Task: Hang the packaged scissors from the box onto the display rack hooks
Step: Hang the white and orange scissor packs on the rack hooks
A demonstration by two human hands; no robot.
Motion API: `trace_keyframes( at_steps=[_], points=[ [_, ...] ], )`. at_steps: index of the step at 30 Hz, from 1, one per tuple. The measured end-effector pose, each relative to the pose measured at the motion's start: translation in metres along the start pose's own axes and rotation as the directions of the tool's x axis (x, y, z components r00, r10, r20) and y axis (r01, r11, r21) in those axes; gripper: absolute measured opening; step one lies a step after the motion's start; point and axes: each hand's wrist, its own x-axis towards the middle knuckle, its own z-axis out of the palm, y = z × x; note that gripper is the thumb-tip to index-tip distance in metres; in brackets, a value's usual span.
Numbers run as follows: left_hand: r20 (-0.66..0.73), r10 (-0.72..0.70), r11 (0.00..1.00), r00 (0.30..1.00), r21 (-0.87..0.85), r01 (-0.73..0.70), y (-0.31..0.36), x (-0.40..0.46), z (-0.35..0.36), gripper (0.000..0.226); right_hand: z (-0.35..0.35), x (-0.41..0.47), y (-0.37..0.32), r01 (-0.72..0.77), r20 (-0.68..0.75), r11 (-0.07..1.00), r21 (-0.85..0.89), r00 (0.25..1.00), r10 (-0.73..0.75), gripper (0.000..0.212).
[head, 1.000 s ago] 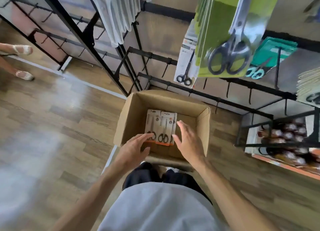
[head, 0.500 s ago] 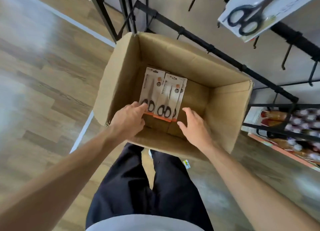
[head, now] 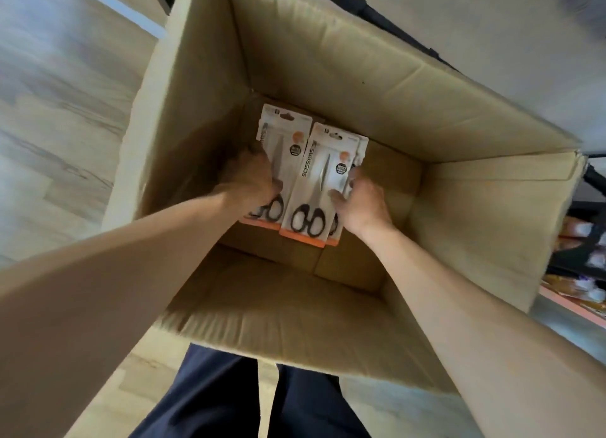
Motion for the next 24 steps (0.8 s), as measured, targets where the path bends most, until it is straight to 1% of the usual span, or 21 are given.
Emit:
trace_keyframes(
  at_steps=[3,5,8,12,15,18,20,22,24],
  points=[
    [-0.077,0.021,0.999,0.997,0.036,-0.018,0.001,0.006,0.01,0.087,0.0,0.009,0.002,-0.049,-0.049,0.999,0.007,0.998,0.049,0.038],
    [-0.126,0.016,0.999,0.992,0.035,-0.012,0.001,0.009,0.013,0.091,-0.001,0.015,0.002,-0.063,-0.074,0.998,-0.006,0.995,0.063,0.041],
    [-0.14,-0.002,1.0,0.99,0.022,0.005,0.001,0.014,0.013,0.09,-0.001,0.024,-0.001,-0.069,-0.087,0.997,0.039,0.994,0.073,0.049],
    [-0.132,-0.058,0.997,0.989,-0.067,0.05,0.005,0.018,0.013,0.088,0.0,0.034,-0.007,-0.166,-0.088,0.982,0.085,0.981,0.174,0.059],
    [-0.147,-0.062,0.997,0.987,-0.051,0.055,0.005,0.017,0.015,0.087,-0.002,0.038,-0.009,-0.207,-0.08,0.972,0.111,0.973,0.216,0.066],
    [-0.13,-0.079,0.996,0.988,-0.05,0.073,0.003,0.015,0.016,0.086,-0.004,0.038,-0.011,-0.199,-0.078,0.974,0.107,0.975,0.208,0.068],
    [-0.124,-0.085,0.996,0.989,-0.046,0.08,0.003,0.013,0.016,0.086,-0.005,0.039,-0.012,-0.196,-0.069,0.973,0.121,0.976,0.206,0.064],
    [-0.113,-0.083,0.996,0.99,-0.037,0.079,0.002,0.011,0.015,0.085,-0.006,0.041,-0.01,-0.203,-0.042,0.959,0.196,0.976,0.215,0.061],
    [-0.099,-0.088,0.996,0.991,-0.042,0.084,0.0,0.01,0.016,0.085,-0.004,0.041,-0.006,-0.213,-0.041,0.938,0.273,0.972,0.233,0.063]
  ],
)
